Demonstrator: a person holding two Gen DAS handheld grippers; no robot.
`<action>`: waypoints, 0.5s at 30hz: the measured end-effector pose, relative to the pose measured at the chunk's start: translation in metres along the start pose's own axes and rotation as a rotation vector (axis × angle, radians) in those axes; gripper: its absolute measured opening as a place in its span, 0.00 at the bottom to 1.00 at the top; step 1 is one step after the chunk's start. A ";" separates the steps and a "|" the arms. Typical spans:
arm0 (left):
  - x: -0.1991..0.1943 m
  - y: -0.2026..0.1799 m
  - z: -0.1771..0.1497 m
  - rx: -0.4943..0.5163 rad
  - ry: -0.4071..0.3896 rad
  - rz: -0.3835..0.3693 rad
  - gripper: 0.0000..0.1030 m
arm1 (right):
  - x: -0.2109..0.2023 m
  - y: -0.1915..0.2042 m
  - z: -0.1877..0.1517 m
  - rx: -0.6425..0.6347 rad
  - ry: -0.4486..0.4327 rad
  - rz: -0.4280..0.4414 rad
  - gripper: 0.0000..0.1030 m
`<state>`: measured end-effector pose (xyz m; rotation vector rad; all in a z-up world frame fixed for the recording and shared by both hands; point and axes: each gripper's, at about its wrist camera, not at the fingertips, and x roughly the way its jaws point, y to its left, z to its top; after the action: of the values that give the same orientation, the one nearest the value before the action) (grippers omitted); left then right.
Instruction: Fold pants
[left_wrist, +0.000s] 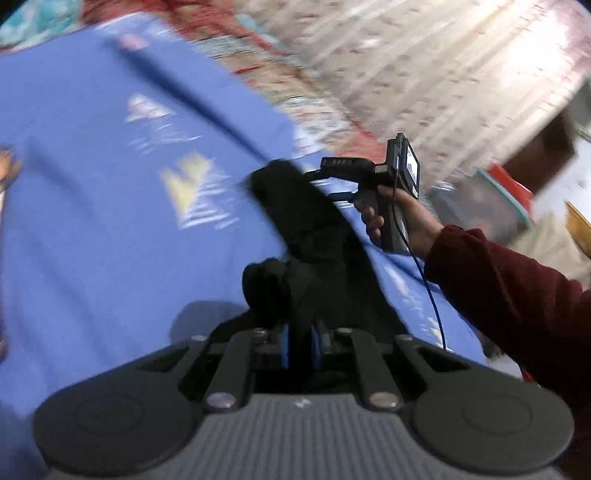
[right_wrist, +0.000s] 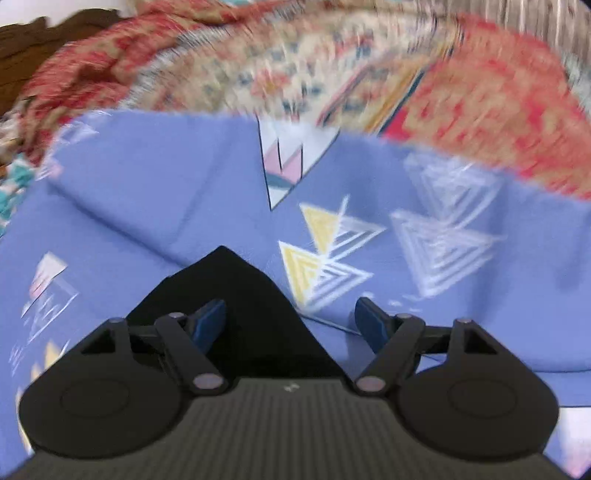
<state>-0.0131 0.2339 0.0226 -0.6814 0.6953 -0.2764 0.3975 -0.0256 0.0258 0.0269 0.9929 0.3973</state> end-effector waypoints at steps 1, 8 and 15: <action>-0.001 0.003 -0.004 -0.017 -0.001 0.002 0.10 | 0.018 0.002 0.000 0.022 0.028 -0.002 0.75; 0.015 -0.007 0.016 0.024 -0.021 0.007 0.10 | -0.047 0.009 0.010 0.019 -0.145 0.057 0.05; 0.029 -0.028 0.035 0.058 -0.070 -0.003 0.10 | -0.267 -0.155 -0.028 0.404 -0.614 -0.056 0.04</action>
<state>0.0314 0.2167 0.0460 -0.6339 0.6176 -0.2738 0.2951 -0.2640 0.1949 0.4596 0.4498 0.1130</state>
